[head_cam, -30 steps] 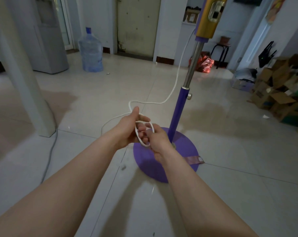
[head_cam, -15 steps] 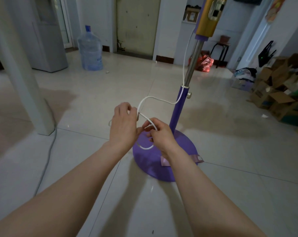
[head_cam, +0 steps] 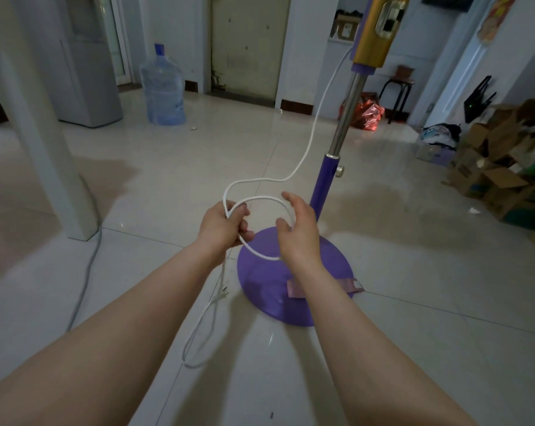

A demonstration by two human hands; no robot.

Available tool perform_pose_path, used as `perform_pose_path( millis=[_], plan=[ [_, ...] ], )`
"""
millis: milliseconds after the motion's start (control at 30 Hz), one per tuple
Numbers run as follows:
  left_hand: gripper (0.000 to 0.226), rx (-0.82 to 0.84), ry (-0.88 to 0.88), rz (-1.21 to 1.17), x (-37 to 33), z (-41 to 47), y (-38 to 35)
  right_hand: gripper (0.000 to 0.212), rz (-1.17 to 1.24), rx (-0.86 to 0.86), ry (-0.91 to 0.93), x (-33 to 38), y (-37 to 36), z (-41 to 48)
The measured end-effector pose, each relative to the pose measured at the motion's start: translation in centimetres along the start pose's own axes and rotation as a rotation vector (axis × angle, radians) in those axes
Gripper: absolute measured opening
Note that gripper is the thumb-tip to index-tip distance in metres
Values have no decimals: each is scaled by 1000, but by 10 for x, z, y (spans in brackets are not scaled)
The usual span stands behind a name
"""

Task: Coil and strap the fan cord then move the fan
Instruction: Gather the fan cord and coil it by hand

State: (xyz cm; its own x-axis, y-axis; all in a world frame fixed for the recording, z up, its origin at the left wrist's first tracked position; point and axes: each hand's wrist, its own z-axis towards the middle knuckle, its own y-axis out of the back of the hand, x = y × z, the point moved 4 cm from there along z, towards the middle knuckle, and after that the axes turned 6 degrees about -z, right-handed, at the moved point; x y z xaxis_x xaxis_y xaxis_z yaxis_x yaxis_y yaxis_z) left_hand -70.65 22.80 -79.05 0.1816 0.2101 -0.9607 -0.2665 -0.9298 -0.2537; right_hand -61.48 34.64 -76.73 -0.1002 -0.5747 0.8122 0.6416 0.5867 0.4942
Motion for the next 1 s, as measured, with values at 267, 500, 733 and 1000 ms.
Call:
perform_pose_path(
  millis=[267, 500, 733, 1000],
  plan=[
    [24, -281, -53, -471, -20, 3, 4, 70, -92, 52, -186, 25, -36, -30],
    [48, -199, 34, -662, -21, -3, -1, 80, 966, 457, -897, 13, -67, -36],
    [47, 31, 216, -528, -22, -4, -1, 14, 1239, 85, -937, 0, -50, -15],
    [33, 47, 26, 207, -18, -6, 14, 22, 585, 149, -656, -11, -41, -12]
  ],
)
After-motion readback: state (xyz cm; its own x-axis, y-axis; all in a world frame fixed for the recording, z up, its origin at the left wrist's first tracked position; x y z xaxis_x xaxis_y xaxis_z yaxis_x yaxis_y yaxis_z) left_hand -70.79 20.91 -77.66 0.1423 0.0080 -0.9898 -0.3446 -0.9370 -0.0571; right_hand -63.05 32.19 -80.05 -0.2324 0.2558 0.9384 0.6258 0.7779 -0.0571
